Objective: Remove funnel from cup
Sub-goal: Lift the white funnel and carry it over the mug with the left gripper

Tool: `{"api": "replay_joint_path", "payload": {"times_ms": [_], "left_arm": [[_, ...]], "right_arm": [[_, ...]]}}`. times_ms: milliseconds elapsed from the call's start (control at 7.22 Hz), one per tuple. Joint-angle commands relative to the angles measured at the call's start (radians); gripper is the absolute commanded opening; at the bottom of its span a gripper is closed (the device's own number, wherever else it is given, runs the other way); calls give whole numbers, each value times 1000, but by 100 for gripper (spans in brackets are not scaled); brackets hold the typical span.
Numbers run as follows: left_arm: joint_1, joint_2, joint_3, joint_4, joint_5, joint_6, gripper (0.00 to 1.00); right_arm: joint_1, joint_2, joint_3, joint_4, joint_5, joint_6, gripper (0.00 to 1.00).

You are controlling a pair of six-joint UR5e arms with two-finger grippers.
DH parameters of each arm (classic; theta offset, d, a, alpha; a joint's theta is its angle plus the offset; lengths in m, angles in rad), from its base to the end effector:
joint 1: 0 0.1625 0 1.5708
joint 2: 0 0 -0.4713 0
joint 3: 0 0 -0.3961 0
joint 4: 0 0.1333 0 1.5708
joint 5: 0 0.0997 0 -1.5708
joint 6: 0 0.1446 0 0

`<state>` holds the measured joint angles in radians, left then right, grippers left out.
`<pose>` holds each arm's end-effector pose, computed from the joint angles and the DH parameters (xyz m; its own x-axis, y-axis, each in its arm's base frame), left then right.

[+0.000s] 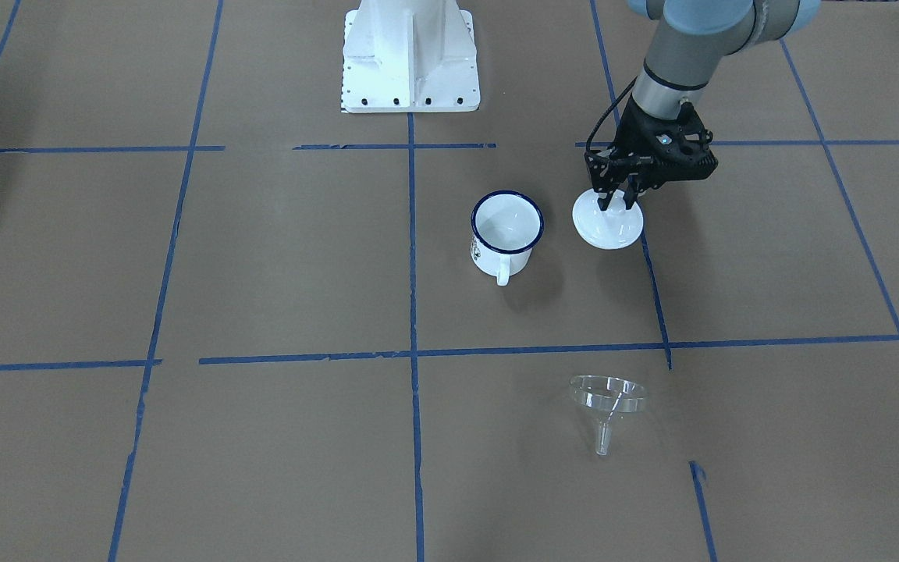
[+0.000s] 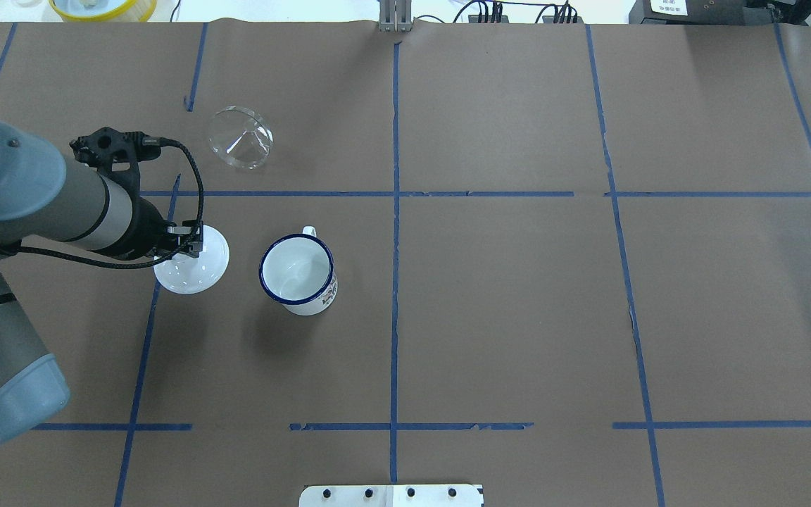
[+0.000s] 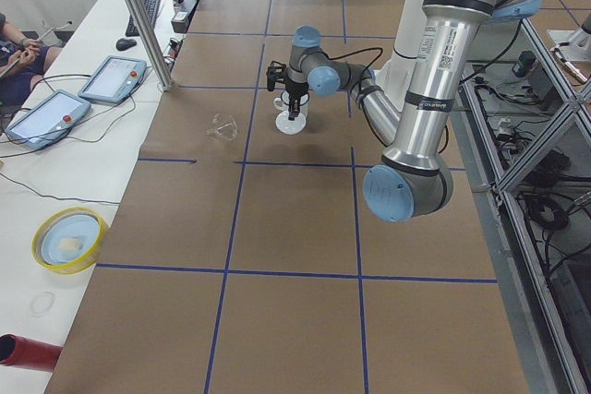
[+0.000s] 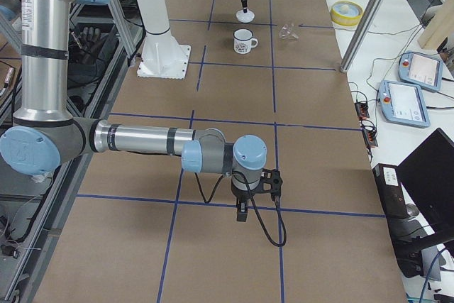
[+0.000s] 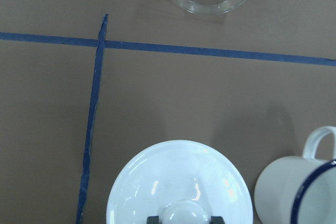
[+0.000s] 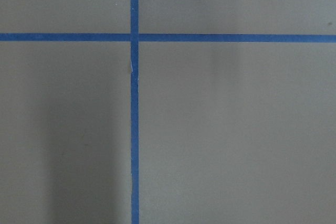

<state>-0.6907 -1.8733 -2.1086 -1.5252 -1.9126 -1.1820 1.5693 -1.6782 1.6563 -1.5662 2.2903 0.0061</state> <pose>0.3867 -0.4296 0.3416 0.6573 -0.0799 -0.7494 0.1801 0.9822 0.0533 0.0373 -0.4433 0.7502 0.7521 0.0164 0.6588 -0.0031 0.9998 -0.0213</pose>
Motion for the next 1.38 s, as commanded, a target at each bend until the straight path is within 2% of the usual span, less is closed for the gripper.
{"api": "replay_joint_path", "payload": {"times_ms": [0, 138, 415, 554, 1246], "left_arm": [[-26, -216, -44, 295, -32, -28, 0], [-15, -257, -22, 299, -32, -129, 0], [35, -376, 146, 263, -25, -180, 0], [37, -376, 197, 190, -22, -198, 0], [83, -354, 213, 172, 14, -208, 0]], "right_arm": [[0, 0, 0, 0, 0, 0, 100], [0, 0, 0, 0, 0, 0, 100], [0, 0, 0, 0, 0, 0, 100], [0, 0, 0, 0, 0, 0, 100], [0, 0, 0, 0, 0, 0, 100]]}}
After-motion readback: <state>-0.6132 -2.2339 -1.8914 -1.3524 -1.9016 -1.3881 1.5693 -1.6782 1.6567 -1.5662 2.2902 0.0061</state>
